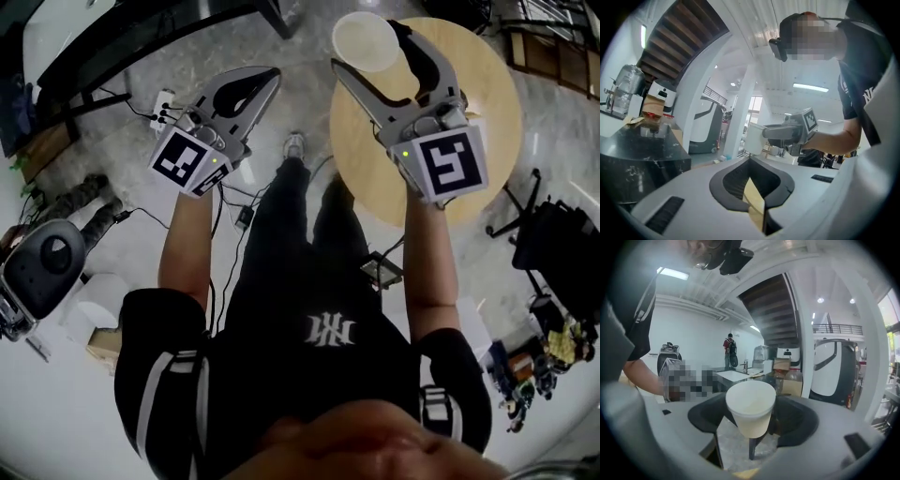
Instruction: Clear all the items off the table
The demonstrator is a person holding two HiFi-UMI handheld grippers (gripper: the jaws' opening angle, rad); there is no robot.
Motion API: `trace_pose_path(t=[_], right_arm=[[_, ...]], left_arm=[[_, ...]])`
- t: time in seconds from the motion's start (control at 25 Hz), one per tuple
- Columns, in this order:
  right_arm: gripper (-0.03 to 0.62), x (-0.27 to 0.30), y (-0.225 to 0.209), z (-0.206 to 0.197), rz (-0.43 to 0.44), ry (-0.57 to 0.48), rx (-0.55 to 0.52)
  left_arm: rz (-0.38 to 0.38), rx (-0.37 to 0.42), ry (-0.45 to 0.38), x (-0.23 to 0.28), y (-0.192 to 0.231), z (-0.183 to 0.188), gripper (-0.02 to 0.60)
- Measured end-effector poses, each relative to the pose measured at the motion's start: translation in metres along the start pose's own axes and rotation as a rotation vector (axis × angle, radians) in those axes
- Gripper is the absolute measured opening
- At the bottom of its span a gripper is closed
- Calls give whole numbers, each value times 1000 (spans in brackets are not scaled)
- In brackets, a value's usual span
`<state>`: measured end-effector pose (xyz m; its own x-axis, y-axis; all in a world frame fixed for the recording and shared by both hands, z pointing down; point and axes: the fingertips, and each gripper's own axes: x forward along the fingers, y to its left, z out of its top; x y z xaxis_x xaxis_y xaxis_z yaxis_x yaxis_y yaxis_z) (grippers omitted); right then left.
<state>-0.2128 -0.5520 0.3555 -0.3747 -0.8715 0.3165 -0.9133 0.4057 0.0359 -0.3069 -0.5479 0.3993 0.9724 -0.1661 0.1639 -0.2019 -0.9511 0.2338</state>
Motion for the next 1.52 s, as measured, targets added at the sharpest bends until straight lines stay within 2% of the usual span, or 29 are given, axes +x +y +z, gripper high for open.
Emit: trace_pose_path(t=[0.2, 0.36, 0.76, 0.92, 1.2, 1.36, 1.48, 1.52], right_arm=[[333, 74, -1, 38, 37, -28, -32], [333, 127, -6, 52, 63, -43, -19], [333, 233, -2, 52, 140, -29, -20], [333, 262, -4, 39, 161, -14, 16], [333, 285, -7, 17, 165, 30, 44], [339, 287, -8, 12, 161, 17, 46], [353, 289, -7, 15, 162, 2, 35], [387, 289, -6, 17, 164, -8, 37]], left_arm=[[70, 15, -15, -26, 61, 19, 12], [133, 27, -26, -38, 109, 30, 12], [239, 20, -53, -44, 191, 34, 12], [289, 20, -65, -38, 221, 35, 12], [303, 21, -43, -27, 241, 28, 12], [303, 10, -43, -25, 240, 24, 12], [307, 8, -38, -27, 238, 22, 12], [309, 7, -37, -28, 238, 21, 12]])
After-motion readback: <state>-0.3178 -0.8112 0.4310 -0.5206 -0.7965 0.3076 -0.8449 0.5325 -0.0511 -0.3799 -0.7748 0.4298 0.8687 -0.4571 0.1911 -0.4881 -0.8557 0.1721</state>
